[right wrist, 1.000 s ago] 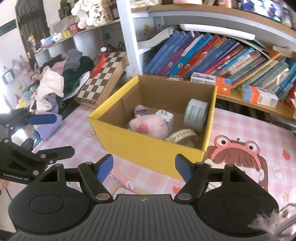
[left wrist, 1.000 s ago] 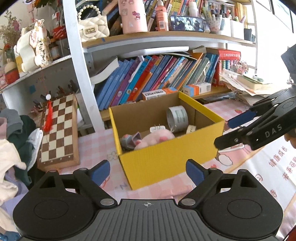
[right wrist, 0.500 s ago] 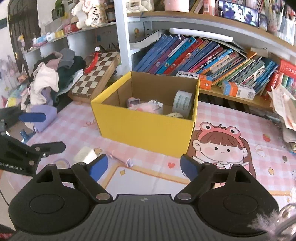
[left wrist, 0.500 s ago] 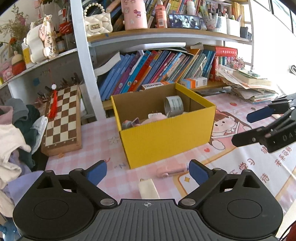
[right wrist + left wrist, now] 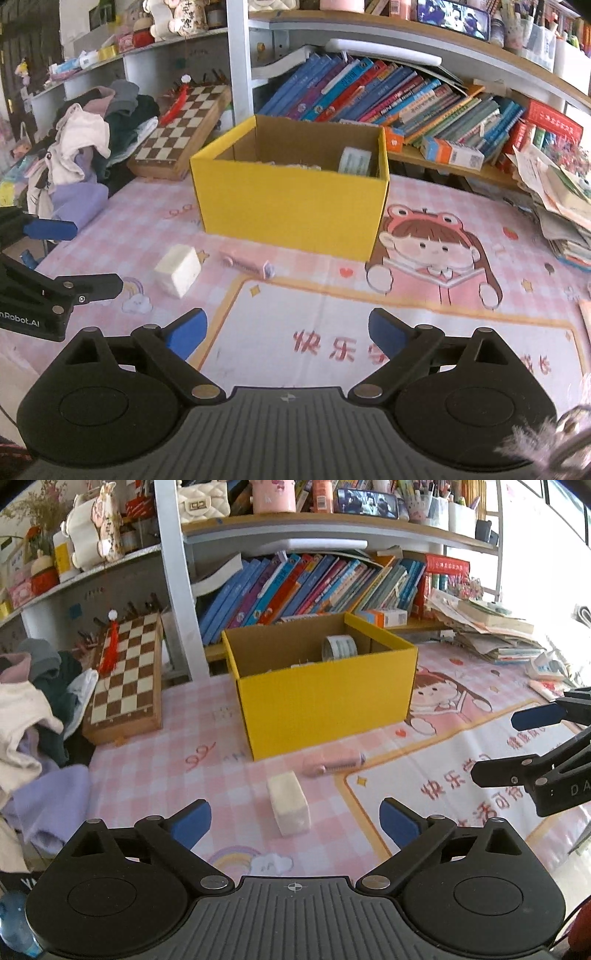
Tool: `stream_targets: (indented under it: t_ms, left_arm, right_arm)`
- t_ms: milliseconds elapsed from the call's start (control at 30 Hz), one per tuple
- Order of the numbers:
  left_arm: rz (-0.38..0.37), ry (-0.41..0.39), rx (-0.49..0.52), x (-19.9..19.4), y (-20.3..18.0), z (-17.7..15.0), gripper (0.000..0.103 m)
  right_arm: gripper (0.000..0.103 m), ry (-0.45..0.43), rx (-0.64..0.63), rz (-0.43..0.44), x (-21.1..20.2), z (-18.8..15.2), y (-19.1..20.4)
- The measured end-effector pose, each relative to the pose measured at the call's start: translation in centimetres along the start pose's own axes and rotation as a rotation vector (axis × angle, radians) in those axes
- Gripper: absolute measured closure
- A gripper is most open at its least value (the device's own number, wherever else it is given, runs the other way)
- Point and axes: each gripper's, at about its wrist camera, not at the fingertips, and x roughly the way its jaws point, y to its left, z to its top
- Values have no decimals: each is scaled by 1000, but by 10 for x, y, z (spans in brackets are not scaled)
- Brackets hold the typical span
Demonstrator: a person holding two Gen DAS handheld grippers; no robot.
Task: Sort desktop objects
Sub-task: 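Move the left gripper to the white block while the right gripper approaches the pink roller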
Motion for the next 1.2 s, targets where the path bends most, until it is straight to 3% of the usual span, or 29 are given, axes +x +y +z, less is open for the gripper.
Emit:
stream_targets:
  t_ms: [367, 600, 1200]
  left_arm:
    - [0, 18, -32, -1, -1, -21, 4]
    - [27, 40, -32, 4, 1, -24, 4]
    - [17, 65, -17, 19, -4, -19, 3]
  right_arm:
    - [6, 22, -8, -74, 0, -26, 25]
    - [5, 45, -37, -59, 9, -23, 32]
    - [5, 82, -44, -31, 31, -7, 24]
